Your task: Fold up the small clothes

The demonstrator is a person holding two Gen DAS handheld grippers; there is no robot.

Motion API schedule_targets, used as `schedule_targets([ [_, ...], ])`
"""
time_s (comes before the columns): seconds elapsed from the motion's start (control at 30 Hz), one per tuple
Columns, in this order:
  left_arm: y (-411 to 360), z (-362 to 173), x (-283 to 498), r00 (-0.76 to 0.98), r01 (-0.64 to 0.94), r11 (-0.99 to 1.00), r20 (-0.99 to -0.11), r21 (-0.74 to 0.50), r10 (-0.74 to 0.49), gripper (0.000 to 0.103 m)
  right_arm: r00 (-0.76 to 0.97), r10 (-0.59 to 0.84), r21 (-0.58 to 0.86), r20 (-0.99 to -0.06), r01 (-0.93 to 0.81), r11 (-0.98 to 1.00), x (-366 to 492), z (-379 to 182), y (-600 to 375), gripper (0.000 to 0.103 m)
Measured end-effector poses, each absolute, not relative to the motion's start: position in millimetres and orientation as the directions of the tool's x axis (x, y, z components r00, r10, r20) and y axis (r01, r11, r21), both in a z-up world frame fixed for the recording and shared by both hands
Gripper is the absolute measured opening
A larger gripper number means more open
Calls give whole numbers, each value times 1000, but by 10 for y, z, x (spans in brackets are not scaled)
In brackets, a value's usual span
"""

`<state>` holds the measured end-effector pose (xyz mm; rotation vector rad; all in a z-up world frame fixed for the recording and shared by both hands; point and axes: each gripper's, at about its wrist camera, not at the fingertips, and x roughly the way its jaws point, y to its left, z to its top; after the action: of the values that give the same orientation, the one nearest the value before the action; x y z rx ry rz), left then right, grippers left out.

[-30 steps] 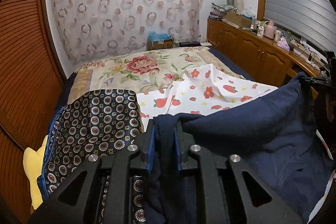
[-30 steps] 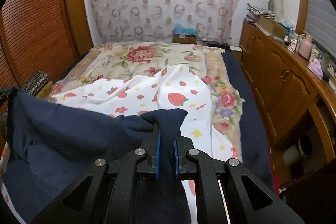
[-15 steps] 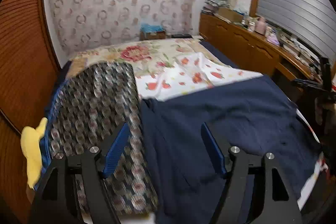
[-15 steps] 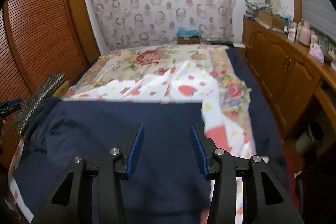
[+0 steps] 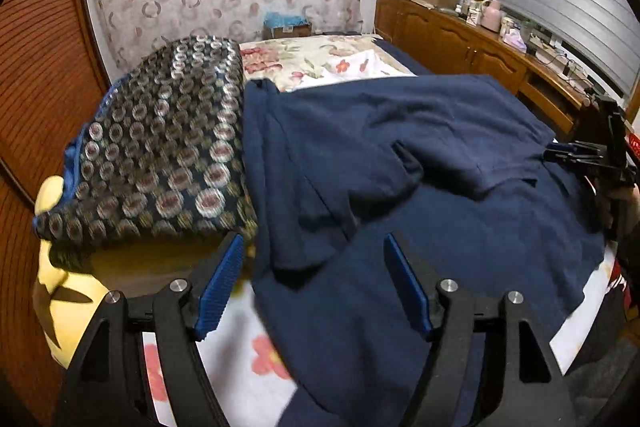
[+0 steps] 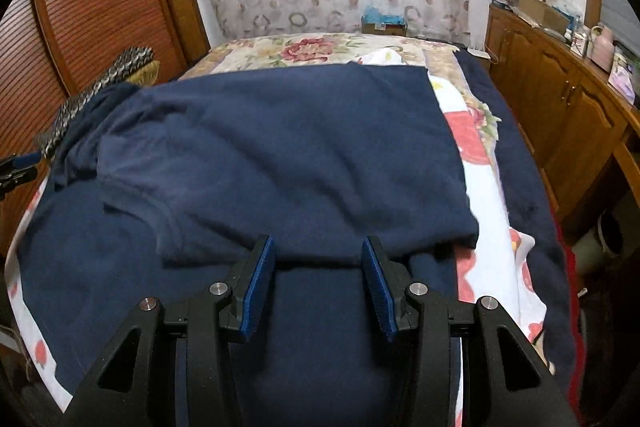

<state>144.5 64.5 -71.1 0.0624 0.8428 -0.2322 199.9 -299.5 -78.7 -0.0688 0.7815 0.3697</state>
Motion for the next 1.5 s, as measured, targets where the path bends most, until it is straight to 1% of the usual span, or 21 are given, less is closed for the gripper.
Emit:
schedule_targets([
  [0.17, 610, -822, 1460, 633, 210, 977, -757, -35, -163, 71, 648, 282, 55, -708, -347, 936, 2064, -686, -2960, 47],
  [0.23, 599, -867, 1495, 619, 205, 977, -767, -51, -170, 62, 649, 280, 54, -707, -346, 937, 2057, -676, -2945, 47],
  [0.3, 607, -924, 1517, 605, 195, 978, -777, -69, -175, 59, 651, 277, 48, -707, -346, 937, 2016, -693, -2912, 47],
  [0.4, 613, -1016, 1525, 587, 185, 979, -789, -88, -182, 47, 654, 270, 40, -706, -344, 938, 1999, -723, -2889, 47],
  [0.43, 608, -1066, 1534, 576, 177, 981, -799, -83, -172, 45, 656, 263, 30, -707, -344, 939, 1998, -729, -2874, 47],
  [0.63, 621, -1135, 1553, 566, 150, 983, -806, -109, -176, 45, 668, 211, -43, -714, -342, 939, 1987, -748, -2777, 48],
  [0.77, 635, -1089, 1592, 574, 150, 979, -793, -141, -202, 45, 668, 214, -40, -713, -343, 939, 1999, -754, -2782, 48],
  [0.9, 639, -1081, 1689, 573, 140, 979, -794, -146, -201, 45, 668, 214, -40, -713, -343, 938, 2002, -757, -2780, 48],
  [1.03, 650, -1104, 1748, 576, 127, 976, -788, -177, -218, 45, 667, 221, -32, -712, -345, 938, 2009, -759, -2790, 48],
  [1.07, 643, -1101, 1753, 579, 129, 975, -784, -181, -222, 44, 666, 223, -29, -711, -345, 938, 2010, -759, -2798, 48],
  [1.13, 618, -1093, 1761, 584, 136, 975, -781, -176, -222, 36, 666, 226, -27, -711, -346, 938, 2012, -757, -2816, 48],
  [1.3, 556, -1067, 1836, 594, 139, 977, -776, -162, -213, 36, 666, 224, -30, -711, -347, 937, 2021, -752, -2832, 48],
  [1.33, 535, -1069, 1853, 594, 148, 977, -776, -153, -212, 22, 666, 224, -29, -711, -347, 937, 2023, -753, -2835, 48],
  [1.37, 525, -1072, 1864, 598, 152, 978, -775, -139, -204, 11, 666, 226, -26, -711, -346, 938, 2023, -753, -2838, 48],
  [1.4, 537, -1074, 1874, 601, 145, 981, -776, -130, -192, 7, 665, 229, -20, -711, -345, 938, 2027, -748, -2845, 48],
  [1.5, 570, -1006, 1836, 635, 139, 981, -748, -134, -192, 6, 663, 245, 14, -707, -333, 943, 2040, -737, -2899, 48],
])
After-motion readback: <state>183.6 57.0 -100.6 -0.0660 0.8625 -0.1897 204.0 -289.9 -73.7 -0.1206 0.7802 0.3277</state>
